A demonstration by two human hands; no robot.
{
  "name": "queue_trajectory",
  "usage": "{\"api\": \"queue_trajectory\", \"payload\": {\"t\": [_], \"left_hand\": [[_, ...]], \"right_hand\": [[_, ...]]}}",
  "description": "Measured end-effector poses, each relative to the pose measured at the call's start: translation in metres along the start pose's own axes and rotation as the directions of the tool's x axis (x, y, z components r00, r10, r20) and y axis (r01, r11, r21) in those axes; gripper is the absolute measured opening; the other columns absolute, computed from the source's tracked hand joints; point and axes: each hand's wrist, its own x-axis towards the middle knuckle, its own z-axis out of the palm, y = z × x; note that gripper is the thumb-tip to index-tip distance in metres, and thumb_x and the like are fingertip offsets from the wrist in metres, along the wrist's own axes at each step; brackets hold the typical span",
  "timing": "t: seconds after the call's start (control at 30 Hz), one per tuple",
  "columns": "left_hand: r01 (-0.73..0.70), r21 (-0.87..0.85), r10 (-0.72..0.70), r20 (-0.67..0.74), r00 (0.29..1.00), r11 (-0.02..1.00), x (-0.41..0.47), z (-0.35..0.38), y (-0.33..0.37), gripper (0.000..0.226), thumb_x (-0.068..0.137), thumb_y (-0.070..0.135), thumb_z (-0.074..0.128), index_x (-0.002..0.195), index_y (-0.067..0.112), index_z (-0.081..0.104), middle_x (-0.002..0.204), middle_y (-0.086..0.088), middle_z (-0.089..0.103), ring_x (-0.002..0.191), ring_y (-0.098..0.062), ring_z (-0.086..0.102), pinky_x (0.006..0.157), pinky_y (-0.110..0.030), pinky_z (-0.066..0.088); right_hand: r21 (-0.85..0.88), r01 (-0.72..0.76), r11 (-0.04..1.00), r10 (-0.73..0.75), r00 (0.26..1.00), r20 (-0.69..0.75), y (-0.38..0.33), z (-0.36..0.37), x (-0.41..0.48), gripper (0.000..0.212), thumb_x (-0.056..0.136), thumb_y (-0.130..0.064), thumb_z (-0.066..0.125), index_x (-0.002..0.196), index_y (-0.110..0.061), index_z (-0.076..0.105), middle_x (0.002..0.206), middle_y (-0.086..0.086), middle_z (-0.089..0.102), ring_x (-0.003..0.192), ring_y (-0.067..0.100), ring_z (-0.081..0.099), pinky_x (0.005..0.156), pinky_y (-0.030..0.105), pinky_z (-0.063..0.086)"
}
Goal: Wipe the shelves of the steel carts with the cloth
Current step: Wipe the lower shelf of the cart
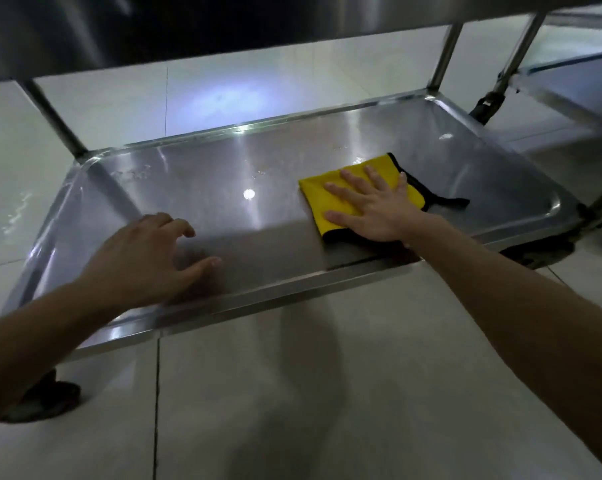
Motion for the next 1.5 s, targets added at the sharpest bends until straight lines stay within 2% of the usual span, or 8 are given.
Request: {"api": "queue_trajectory", "payload": {"t": [0.13,0.27,0.53,0.83,1.07,1.3,1.43,1.5], "left_hand": [[-0.051,-0.101,0.068,0.170,0.983,0.994,-0.014,0.000,-0.012,0.119,0.059,0.114,0.040,0.145,0.034,0.060,0.135,0.012,0.059,0.116,-0.012,0.056,0.093,-0.035,0.050],[-0.082,-0.090,0.104,0.277,0.955,0.993,-0.018,-0.003,-0.023,0.144,0.043,0.114,0.052,0.161,0.034,0.045,0.158,0.012,0.044,0.138,-0.013,0.046,0.112,-0.035,0.043],[-0.107,-0.200,0.159,0.260,0.952,0.974,-0.038,-0.012,-0.039,0.134,0.046,0.092,0.079,0.160,0.030,0.046,0.158,0.007,0.050,0.141,-0.017,0.049,0.119,-0.036,0.039],[0.009,0.073,-0.029,0.283,0.959,0.997,-0.074,-0.014,-0.112,0.124,0.056,0.085,0.086,0.160,0.036,0.040,0.155,0.004,0.049,0.138,-0.021,0.050,0.112,-0.045,0.050],[0.100,-0.032,-0.093,0.175,0.980,0.994,-0.077,0.003,-0.121,0.102,0.056,0.074,0.094,0.139,0.030,0.054,0.130,0.004,0.058,0.117,-0.020,0.057,0.094,-0.040,0.053],[0.090,-0.012,-0.090,0.012,0.996,0.996,-0.120,0.009,-0.102,0.053,0.081,0.069,0.083,0.105,0.028,0.061,0.105,0.007,0.056,0.097,-0.017,0.058,0.084,-0.041,0.058],[0.014,-0.148,0.000,0.098,0.995,0.989,-0.168,0.012,-0.114,0.037,0.089,0.070,0.070,0.087,0.036,0.055,0.086,0.014,0.058,0.079,-0.009,0.059,0.068,-0.031,0.049],[0.102,-0.167,-0.069,0.196,0.978,0.981,-0.185,0.011,-0.129,0.045,0.086,0.078,0.064,0.077,0.034,0.058,0.073,0.013,0.062,0.068,-0.005,0.060,0.060,-0.029,0.044]], "right_hand": [[-0.009,0.035,0.999,-0.035,0.999,0.042,-0.059,-0.004,0.037,0.100,0.069,-0.108,0.001,0.160,-0.066,0.000,0.178,-0.022,-0.008,0.166,0.026,-0.013,0.118,0.081,-0.012],[-0.025,0.150,0.988,-0.148,0.986,0.073,-0.119,0.002,0.014,0.092,0.082,-0.099,0.009,0.164,-0.059,0.003,0.180,-0.016,-0.008,0.166,0.032,-0.013,0.119,0.081,-0.012],[-0.011,0.258,0.966,-0.257,0.965,0.060,-0.160,0.019,-0.074,0.084,0.088,-0.092,0.011,0.165,-0.060,0.007,0.180,-0.016,-0.005,0.166,0.029,-0.012,0.121,0.079,-0.012],[-0.008,0.212,0.977,-0.211,0.976,0.057,-0.227,0.032,-0.010,0.082,0.083,-0.099,0.013,0.159,-0.068,0.003,0.179,-0.019,-0.007,0.166,0.032,-0.015,0.117,0.082,-0.014],[-0.049,0.129,0.990,-0.123,0.985,0.122,-0.297,0.026,0.079,0.087,0.084,-0.098,0.015,0.162,-0.062,0.002,0.179,-0.014,-0.013,0.164,0.040,-0.017,0.109,0.088,-0.017],[-0.037,0.249,0.968,-0.245,0.965,0.094,-0.300,0.043,0.014,0.085,0.082,-0.097,0.010,0.161,-0.065,0.000,0.179,-0.016,-0.009,0.165,0.036,-0.013,0.115,0.084,-0.014],[-0.046,0.332,0.942,-0.329,0.942,0.061,-0.318,0.054,-0.027,0.080,0.086,-0.093,0.010,0.161,-0.066,0.001,0.180,-0.014,-0.008,0.165,0.036,-0.013,0.117,0.082,-0.014],[-0.038,0.339,0.940,-0.336,0.939,0.066,-0.325,0.053,-0.029,0.073,0.093,-0.090,0.016,0.160,-0.068,-0.001,0.180,-0.013,-0.009,0.165,0.037,-0.014,0.116,0.083,-0.014]]}}
